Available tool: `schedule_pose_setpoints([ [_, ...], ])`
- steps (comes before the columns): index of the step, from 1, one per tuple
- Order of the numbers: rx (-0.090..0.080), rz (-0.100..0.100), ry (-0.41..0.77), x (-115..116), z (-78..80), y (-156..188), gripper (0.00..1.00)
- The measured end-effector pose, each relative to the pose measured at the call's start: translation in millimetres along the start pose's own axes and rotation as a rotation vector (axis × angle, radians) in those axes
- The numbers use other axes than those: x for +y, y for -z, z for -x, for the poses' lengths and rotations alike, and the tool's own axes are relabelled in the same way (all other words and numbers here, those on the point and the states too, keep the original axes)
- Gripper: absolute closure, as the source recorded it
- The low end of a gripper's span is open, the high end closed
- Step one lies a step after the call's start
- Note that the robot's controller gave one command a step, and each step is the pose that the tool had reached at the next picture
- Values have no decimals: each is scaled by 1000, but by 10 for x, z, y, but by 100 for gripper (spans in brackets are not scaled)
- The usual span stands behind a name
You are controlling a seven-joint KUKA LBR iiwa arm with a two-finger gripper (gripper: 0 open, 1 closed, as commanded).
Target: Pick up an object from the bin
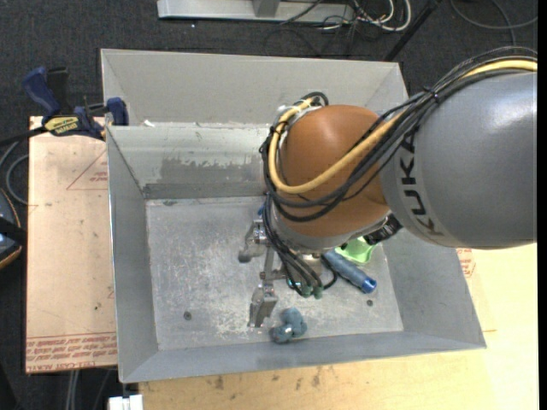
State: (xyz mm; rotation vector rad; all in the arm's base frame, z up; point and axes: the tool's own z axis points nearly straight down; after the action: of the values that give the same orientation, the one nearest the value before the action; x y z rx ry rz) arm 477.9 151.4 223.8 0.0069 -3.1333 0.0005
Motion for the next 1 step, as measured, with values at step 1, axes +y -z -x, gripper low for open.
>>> schedule_pose_setpoints([
  [1,-24,2,336,32,121,-1391,0],
])
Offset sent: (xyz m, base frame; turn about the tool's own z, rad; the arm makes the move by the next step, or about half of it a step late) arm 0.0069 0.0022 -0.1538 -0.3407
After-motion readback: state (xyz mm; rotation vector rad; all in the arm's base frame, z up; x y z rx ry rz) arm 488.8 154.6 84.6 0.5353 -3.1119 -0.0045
